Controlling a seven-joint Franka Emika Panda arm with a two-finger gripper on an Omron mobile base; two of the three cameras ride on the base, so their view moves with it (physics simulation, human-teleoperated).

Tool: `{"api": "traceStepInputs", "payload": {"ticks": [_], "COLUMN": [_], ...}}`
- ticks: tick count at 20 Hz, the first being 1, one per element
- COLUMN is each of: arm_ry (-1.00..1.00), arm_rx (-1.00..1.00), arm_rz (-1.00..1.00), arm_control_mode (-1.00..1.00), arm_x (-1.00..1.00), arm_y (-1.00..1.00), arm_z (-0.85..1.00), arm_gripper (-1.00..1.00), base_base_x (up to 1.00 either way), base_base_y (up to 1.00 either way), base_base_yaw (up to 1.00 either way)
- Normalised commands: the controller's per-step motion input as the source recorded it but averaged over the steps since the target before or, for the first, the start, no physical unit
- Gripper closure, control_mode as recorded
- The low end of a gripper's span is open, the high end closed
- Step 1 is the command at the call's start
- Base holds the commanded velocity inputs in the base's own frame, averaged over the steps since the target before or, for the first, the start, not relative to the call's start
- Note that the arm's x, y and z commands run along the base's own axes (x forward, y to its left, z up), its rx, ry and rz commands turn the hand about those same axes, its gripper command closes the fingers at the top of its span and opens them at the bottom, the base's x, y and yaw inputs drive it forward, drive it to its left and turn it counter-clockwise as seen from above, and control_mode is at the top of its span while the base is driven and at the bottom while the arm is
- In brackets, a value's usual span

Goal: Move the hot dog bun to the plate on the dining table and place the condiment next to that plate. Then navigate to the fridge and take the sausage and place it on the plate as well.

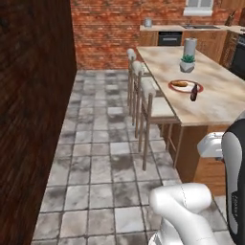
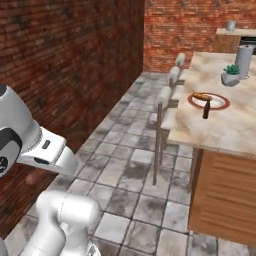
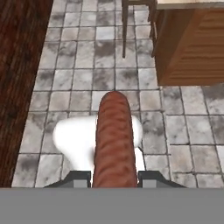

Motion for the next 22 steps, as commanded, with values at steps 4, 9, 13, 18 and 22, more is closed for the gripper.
{"api": "traceStepInputs", "payload": {"ticks": [4,9,13,18,22], "arm_ry": [0.00,0.00,0.00,0.00,0.00], "arm_rx": [0.00,0.00,0.00,0.00,0.00], "arm_rz": [0.00,0.00,0.00,0.00,0.00], "arm_control_mode": [1.00,1.00,1.00,1.00,1.00], "arm_x": [0.00,0.00,0.00,0.00,0.00], "arm_y": [0.00,0.00,0.00,0.00,0.00], "arm_z": [0.00,0.00,0.00,0.00,0.00], "arm_gripper": [1.00,1.00,1.00,1.00,1.00], "base_base_x": [0.35,0.41,0.71,0.93,0.87], "base_base_y": [0.96,0.86,0.89,0.91,0.99], "base_base_yaw": [-0.53,-0.53,-0.52,-0.46,-0.40]}}
